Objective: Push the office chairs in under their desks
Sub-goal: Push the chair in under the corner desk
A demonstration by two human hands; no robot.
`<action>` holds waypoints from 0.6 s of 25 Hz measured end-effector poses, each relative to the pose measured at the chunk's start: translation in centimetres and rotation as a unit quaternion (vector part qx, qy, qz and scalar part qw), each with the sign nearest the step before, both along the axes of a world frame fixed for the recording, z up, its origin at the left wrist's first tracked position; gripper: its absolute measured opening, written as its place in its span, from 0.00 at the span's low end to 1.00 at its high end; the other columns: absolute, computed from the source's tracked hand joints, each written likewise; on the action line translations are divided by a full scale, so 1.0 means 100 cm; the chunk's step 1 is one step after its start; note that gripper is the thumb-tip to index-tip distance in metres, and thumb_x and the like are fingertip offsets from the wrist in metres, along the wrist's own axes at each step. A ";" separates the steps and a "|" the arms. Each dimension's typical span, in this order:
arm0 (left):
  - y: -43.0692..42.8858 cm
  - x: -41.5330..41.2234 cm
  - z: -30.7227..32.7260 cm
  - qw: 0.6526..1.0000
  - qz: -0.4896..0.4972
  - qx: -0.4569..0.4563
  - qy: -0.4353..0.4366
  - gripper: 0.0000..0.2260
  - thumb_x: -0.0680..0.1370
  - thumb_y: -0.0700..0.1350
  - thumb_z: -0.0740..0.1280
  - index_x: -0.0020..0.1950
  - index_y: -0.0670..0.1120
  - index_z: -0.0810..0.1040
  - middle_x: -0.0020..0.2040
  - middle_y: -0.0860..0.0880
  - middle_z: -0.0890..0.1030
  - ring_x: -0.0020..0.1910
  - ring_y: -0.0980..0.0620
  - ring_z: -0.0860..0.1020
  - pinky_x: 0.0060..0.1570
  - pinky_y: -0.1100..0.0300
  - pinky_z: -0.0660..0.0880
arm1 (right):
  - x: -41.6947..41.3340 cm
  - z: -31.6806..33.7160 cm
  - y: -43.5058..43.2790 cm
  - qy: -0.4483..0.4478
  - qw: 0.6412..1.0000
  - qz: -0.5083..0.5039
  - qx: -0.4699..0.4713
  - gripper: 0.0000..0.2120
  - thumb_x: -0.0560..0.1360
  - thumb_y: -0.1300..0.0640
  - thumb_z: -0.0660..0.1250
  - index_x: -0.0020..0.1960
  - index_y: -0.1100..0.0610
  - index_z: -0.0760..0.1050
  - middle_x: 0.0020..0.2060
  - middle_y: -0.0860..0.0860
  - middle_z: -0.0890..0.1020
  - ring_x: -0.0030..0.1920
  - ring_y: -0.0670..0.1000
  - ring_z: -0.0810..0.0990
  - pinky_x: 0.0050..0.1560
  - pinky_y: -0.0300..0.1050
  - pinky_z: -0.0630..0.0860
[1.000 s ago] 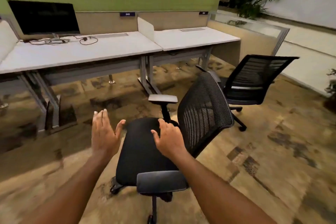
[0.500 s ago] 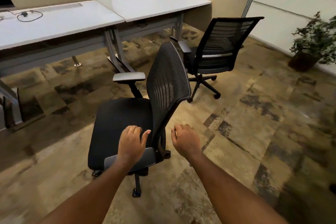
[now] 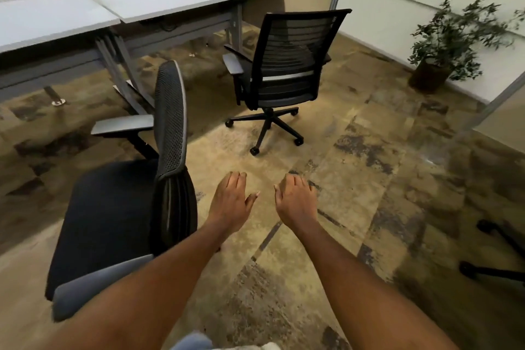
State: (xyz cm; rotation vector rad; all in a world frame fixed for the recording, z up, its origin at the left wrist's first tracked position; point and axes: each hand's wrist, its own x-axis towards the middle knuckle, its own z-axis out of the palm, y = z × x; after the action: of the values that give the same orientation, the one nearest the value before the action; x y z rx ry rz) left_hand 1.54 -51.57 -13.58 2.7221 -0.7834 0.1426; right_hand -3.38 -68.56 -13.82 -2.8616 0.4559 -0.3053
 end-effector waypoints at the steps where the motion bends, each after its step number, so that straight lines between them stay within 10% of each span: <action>1: -0.019 0.010 0.001 1.000 0.001 0.000 0.000 0.28 0.81 0.59 0.55 0.71 0.38 0.66 0.67 0.39 0.72 0.68 0.42 0.68 0.70 0.50 0.64 | 0.005 -0.001 -0.019 0.006 1.000 -0.012 0.000 0.21 0.80 0.45 0.54 0.65 0.58 0.68 0.60 0.56 0.76 0.60 0.57 0.72 0.58 0.55 0.69; 15: -0.252 0.261 0.015 0.999 0.031 -0.031 0.024 0.32 0.80 0.63 0.51 0.71 0.38 0.66 0.68 0.39 0.71 0.68 0.41 0.67 0.70 0.48 0.64 | 0.217 0.017 -0.245 -0.010 0.996 -0.089 -0.011 0.22 0.78 0.43 0.57 0.67 0.56 0.64 0.60 0.55 0.74 0.59 0.56 0.71 0.54 0.54 0.69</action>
State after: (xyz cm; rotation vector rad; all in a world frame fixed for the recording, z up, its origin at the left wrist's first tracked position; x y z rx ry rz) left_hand 27.59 -76.73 -12.04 2.6819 -0.6718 0.1131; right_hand 18.31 -93.02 -12.16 -2.8409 0.7108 -0.3716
